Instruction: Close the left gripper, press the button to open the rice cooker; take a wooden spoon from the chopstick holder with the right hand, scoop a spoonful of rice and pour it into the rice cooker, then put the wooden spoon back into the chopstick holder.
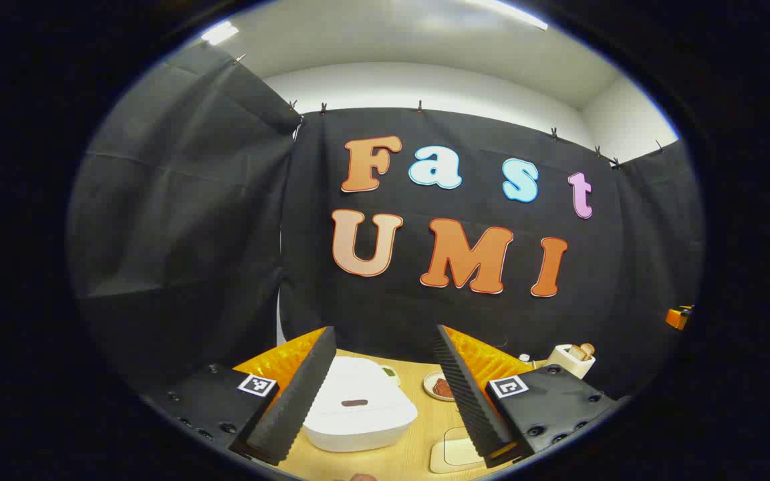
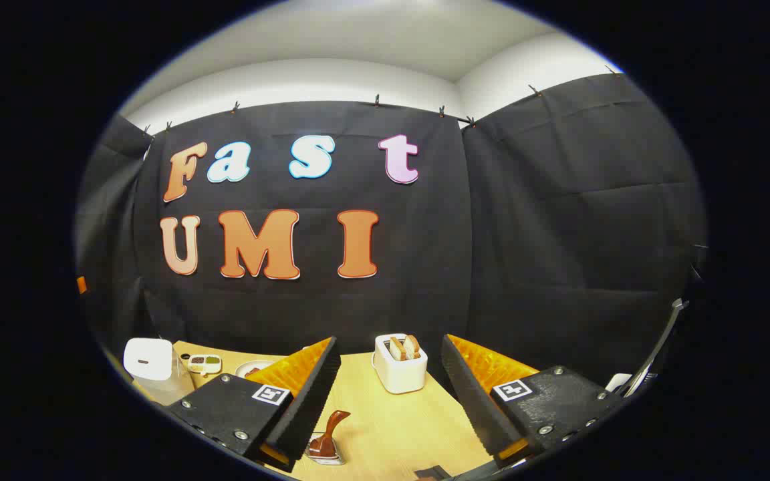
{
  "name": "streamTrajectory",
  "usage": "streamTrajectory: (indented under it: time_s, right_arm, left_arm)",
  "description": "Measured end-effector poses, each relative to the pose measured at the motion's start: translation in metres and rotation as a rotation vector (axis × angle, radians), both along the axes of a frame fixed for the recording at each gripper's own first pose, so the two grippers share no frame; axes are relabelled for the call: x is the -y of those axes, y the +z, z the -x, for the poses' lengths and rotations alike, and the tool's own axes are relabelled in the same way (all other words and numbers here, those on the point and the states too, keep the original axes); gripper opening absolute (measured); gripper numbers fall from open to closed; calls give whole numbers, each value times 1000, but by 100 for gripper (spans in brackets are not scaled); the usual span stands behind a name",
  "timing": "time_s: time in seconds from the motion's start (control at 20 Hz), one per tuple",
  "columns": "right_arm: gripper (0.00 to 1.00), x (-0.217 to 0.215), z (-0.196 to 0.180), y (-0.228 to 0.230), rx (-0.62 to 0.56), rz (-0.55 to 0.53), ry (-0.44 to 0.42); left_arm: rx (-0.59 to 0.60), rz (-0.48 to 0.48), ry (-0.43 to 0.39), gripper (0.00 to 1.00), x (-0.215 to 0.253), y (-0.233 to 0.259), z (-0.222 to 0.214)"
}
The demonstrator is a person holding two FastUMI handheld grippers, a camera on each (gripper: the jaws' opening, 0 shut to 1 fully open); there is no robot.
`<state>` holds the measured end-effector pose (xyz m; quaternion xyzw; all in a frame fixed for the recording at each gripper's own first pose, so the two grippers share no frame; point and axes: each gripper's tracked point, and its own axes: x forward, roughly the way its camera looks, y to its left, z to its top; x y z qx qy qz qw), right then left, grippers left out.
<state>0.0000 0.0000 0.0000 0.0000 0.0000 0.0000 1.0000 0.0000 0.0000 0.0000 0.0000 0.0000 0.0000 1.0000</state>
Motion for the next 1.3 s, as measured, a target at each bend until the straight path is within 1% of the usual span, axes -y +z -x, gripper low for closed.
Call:
streamTrajectory:
  time_s: [0.05, 0.1, 0.15, 0.2, 0.3, 0.35, 0.5, 0.95, 1.0, 1.05, 1.1, 1.25, 1.3]
  right_arm:
    - [95, 1, 2, 0, -1, -7, 3]
    - [95, 0, 3, -1, -4, -11, 15]
    - [95, -2, 5, -1, -4, -10, 27]
    - [95, -2, 6, 0, -1, -4, 27]
    - [95, 3, 4, 0, 8, 17, 11]
    - [95, 3, 5, 1, 13, 22, 3]
    - [95, 5, 6, 4, 27, 12, -5]
    - [95, 10, 5, 1, 31, -20, 3]
    - [95, 10, 5, 2, 32, -15, 5]
    - [95, 11, 5, 2, 33, -10, 5]
    - [95, 11, 4, 1, 30, -3, 3]
    - [95, 11, 5, 2, 22, 2, 7]
    - [95, 11, 5, 2, 19, 2, 10]
  left_arm:
    - [-1, -9, 4, 100, 0, -1, 2]
    - [1, -19, 3, 97, 2, 1, 2]
    - [4, -25, -1, 100, 5, 5, 2]
    - [13, -26, -2, 97, 7, 10, 3]
    - [20, -28, -14, 97, 13, 18, 4]
    - [17, -31, -18, 100, 16, 19, 4]
    - [26, -25, -32, 100, 21, 28, 8]
    - [13, -75, -8, 100, 17, 28, 11]
    - [3, -72, -2, 97, 16, 25, 12]
    - [-2, -67, 6, 100, 14, 24, 11]
    - [-3, -60, 12, 97, 10, 25, 11]
    - [-13, -79, 36, 76, -5, 26, 14]
    - [-6, -85, 45, 61, -9, 31, 15]
